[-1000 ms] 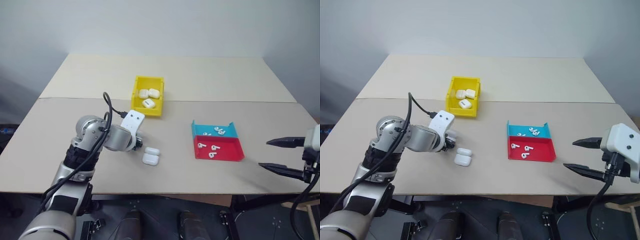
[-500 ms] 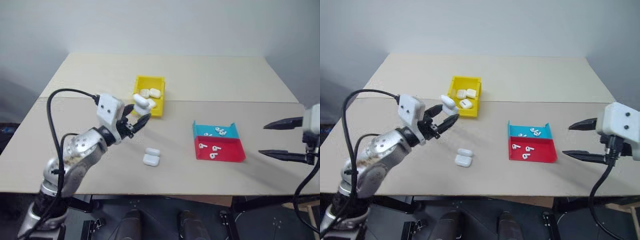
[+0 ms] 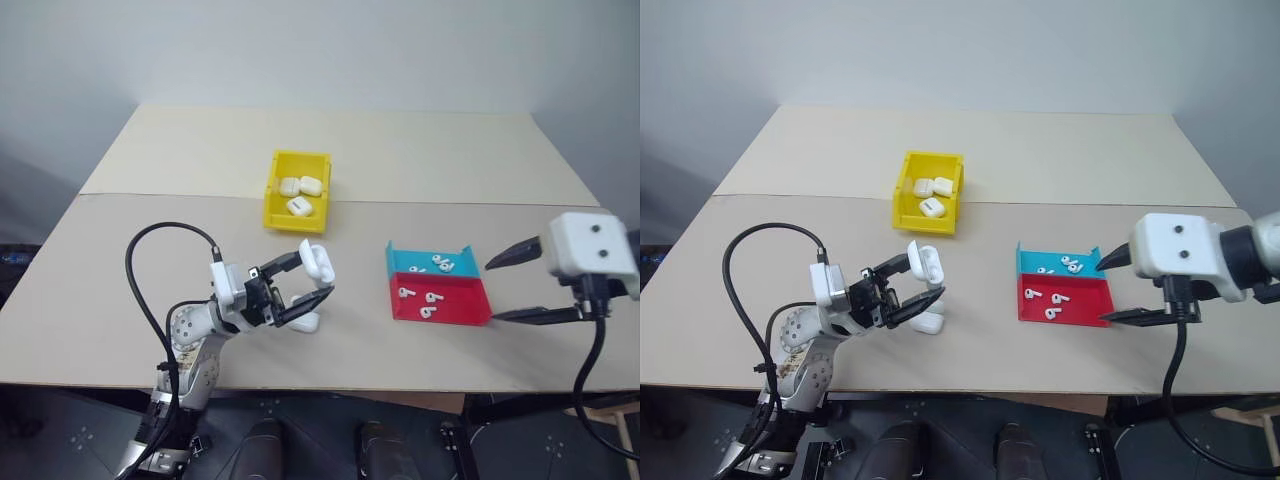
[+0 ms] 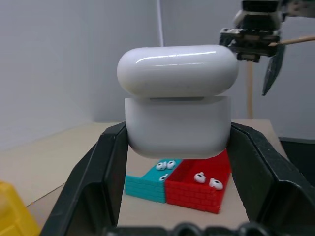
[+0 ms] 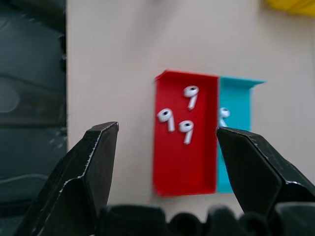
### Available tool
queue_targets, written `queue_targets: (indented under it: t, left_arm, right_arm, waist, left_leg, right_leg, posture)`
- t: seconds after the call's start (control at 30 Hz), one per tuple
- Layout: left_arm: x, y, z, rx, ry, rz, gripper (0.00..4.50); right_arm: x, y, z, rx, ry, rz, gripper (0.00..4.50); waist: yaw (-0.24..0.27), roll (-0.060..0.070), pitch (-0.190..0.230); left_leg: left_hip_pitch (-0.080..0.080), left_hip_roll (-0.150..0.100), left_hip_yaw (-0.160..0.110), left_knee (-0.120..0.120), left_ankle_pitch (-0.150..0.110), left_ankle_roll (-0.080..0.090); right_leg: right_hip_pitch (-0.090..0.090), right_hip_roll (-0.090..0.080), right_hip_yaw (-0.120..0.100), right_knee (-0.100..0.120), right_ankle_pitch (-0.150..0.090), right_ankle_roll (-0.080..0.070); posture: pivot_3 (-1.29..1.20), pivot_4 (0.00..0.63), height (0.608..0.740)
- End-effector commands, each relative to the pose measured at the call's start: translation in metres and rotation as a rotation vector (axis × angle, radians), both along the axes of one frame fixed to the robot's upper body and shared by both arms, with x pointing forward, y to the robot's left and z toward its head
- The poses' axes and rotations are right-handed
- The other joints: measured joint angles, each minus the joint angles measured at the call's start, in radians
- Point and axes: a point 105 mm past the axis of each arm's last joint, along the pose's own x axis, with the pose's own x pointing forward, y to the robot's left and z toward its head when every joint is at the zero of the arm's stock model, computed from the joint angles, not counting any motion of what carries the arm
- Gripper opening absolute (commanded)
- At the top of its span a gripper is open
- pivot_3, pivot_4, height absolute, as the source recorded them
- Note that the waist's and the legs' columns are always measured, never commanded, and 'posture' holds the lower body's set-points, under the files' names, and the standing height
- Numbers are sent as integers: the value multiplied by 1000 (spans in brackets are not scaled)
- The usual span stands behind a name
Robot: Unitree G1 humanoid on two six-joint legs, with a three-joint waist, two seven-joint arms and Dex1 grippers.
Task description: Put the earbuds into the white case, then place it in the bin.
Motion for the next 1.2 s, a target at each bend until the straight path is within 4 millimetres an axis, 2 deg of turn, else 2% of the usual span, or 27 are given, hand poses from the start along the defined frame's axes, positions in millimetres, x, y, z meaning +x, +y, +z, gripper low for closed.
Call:
queue_targets:
  t: [0.03, 0.13, 0.27, 0.37, 0.5, 0.93, 1.2]
  left_arm:
    - [-8, 1, 6, -57, -88, -60, 2750]
    - [-11, 1, 0, -58, -103, -84, 2750]
    - [-13, 0, -1, -59, -93, -80, 2750]
    - [-16, -1, -3, -54, -89, -71, 2750]
    - [-19, 1, -8, -30, -74, -46, 2750]
    - [-22, 1, -6, -30, -63, 6, 2750]
    - [-20, 2, -6, -19, -64, 25, 2750]
  right_arm:
    - [5, 6, -7, -72, -3, 23, 3729]
    - [17, 8, -21, -132, 0, 39, 3729]
    - [40, 13, -40, -212, -42, 87, 2858]
    - [51, 15, -52, -270, -62, 133, 2858]
    - [62, 23, -67, -290, -64, 206, 2858]
    - [71, 42, -82, -335, -19, 317, 2858]
    - [82, 45, -91, -390, -11, 334, 2858]
  waist:
    - [-3, 0, 0]
    - [-7, 0, 0]
    - [-15, 1, 0]
    - [-20, 1, 0]
    - [-21, 1, 0]
    - [-22, 1, 0]
    - [-22, 1, 0]
  left_leg:
    - [0, 0, 0, 0, 0, 0]
    - [0, 1, 1, 1, 0, 0]
    - [0, 1, 1, 1, 0, 0]
    - [0, 1, 1, 1, 0, 0]
    - [-1, 1, 1, 1, 0, 0]
    - [0, 2, 1, 1, 1, 1]
    - [-1, 2, 1, 1, 1, 1]
  right_leg:
    - [0, 0, 0, 0, -1, 2]
    - [-1, 0, 0, 1, -2, 4]
    - [-1, 0, 0, 2, -2, 5]
    - [-2, 1, 0, 2, 3, 11]
    - [-3, 1, 1, 2, 5, 6]
    - [-4, 2, 1, 5, 6, 5]
    - [-5, 2, 1, 5, 6, 5]
  posture:
    - [0, 150, 740]
    - [0, 150, 740]
    - [0, 150, 740]
    - [0, 150, 740]
    - [0, 150, 740]
    - [0, 150, 740]
    - [0, 150, 740]
